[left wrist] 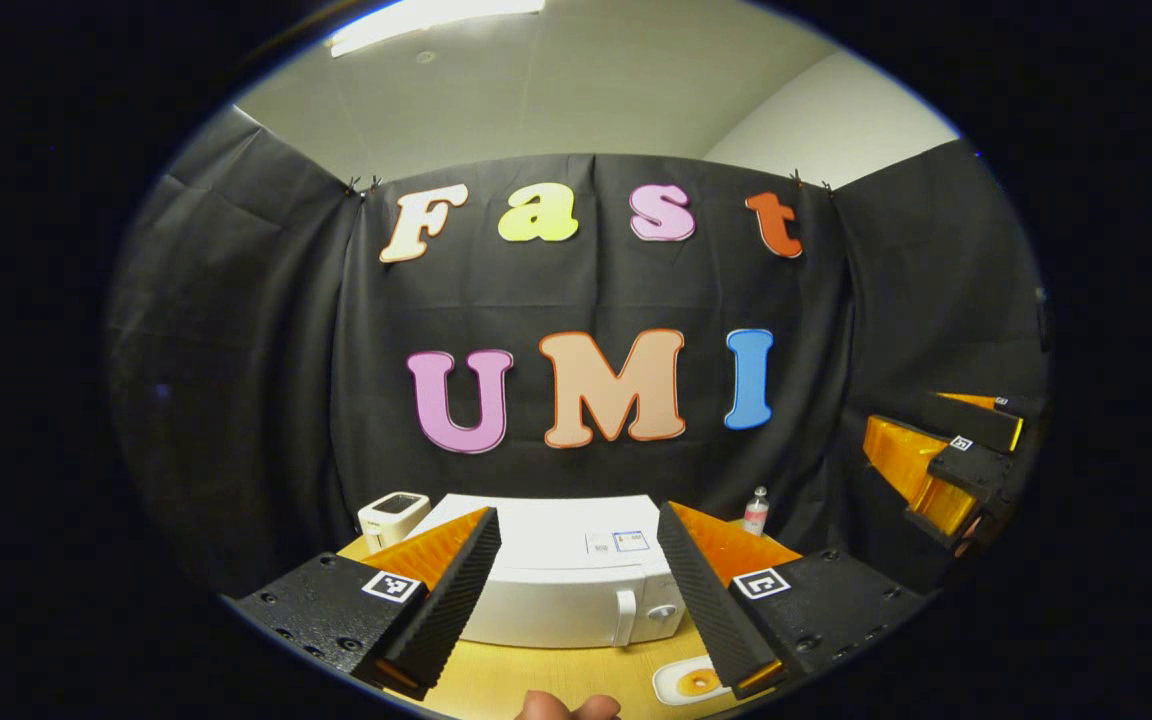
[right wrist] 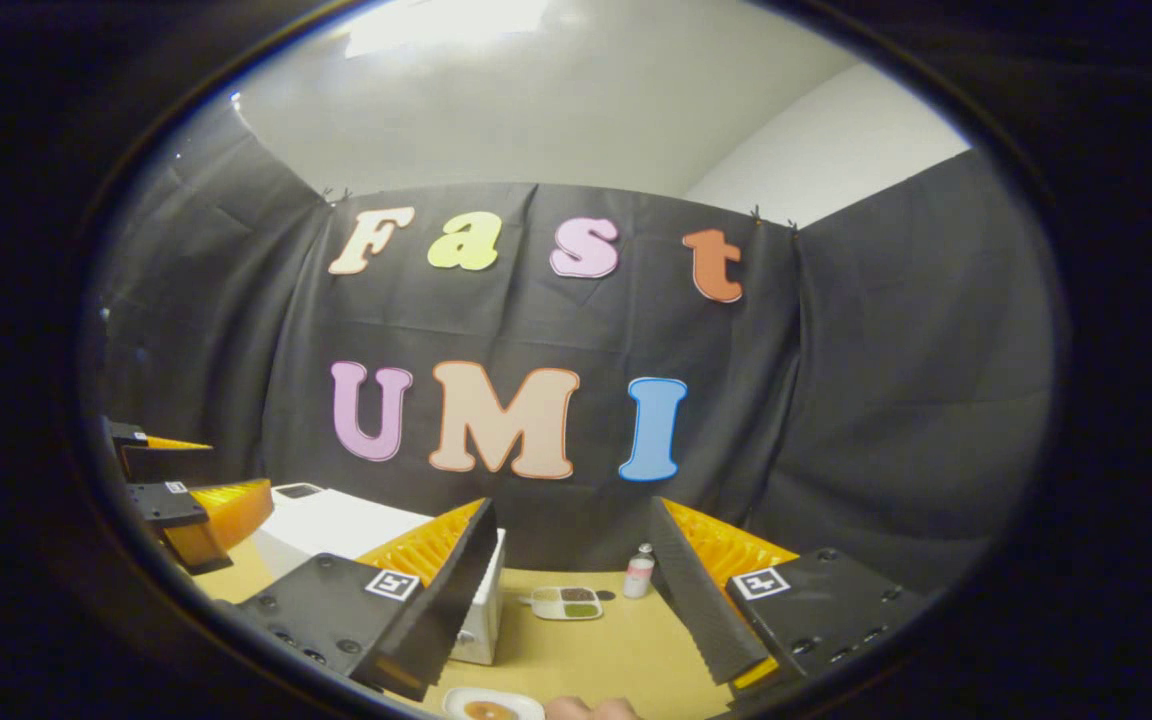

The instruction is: Open the microwave oven with the left hand, put the food in, and close the microwave oven.

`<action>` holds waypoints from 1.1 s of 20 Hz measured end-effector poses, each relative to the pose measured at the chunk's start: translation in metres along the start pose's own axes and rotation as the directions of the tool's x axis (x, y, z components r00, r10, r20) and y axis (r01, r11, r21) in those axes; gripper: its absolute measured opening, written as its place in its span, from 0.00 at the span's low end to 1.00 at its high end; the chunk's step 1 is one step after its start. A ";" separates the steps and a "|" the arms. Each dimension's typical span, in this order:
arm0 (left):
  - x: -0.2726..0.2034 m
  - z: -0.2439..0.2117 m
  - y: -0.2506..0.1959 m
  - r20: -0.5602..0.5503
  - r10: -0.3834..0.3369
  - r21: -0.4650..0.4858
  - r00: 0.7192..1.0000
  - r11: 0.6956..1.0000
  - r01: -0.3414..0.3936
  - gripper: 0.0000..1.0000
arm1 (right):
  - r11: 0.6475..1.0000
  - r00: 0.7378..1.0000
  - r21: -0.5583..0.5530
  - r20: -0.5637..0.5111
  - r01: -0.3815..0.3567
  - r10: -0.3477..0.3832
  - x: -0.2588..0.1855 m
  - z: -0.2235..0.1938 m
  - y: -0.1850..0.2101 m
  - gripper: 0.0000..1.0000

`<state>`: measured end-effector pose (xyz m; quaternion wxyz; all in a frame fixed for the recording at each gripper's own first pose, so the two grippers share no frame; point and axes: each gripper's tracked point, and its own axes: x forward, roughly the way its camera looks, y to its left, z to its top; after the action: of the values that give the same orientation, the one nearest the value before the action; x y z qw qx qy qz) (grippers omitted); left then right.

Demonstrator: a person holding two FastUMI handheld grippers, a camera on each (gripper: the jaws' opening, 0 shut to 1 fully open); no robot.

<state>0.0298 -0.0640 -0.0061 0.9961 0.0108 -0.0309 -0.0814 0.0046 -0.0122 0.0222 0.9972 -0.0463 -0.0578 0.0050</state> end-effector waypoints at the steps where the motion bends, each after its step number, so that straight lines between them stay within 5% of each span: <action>1: 0.002 -0.001 -0.001 0.008 -0.005 0.004 1.000 1.000 0.005 0.98 | 1.000 1.000 -0.010 0.005 -0.008 0.008 0.000 0.000 0.002 0.97; 8: 0.030 -0.051 -0.010 0.028 -0.006 0.065 1.000 0.998 0.004 0.97 | 1.000 0.999 0.015 0.028 -0.021 0.020 -0.011 0.002 0.000 0.97; 12: 0.052 -0.122 -0.029 -0.046 -0.033 0.133 0.998 0.990 0.039 0.97 | 1.000 0.999 0.001 0.033 0.015 -0.015 -0.017 0.002 -0.021 0.96; 16: 0.080 -0.190 -0.049 -0.185 -0.032 0.086 0.982 0.995 0.049 0.98 | 0.998 0.998 -0.022 0.024 0.061 -0.061 -0.027 -0.003 -0.043 0.96; 22: 0.106 -0.247 -0.051 -0.281 -0.015 0.115 0.960 0.992 0.049 0.98 | 0.992 0.992 -0.011 -0.003 0.128 -0.128 -0.041 -0.012 -0.079 0.96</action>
<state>0.1417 -0.1274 -0.2475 0.9866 0.0828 0.1053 -0.0933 -0.0346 -0.0926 0.0130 0.9953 -0.0481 -0.0587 -0.0595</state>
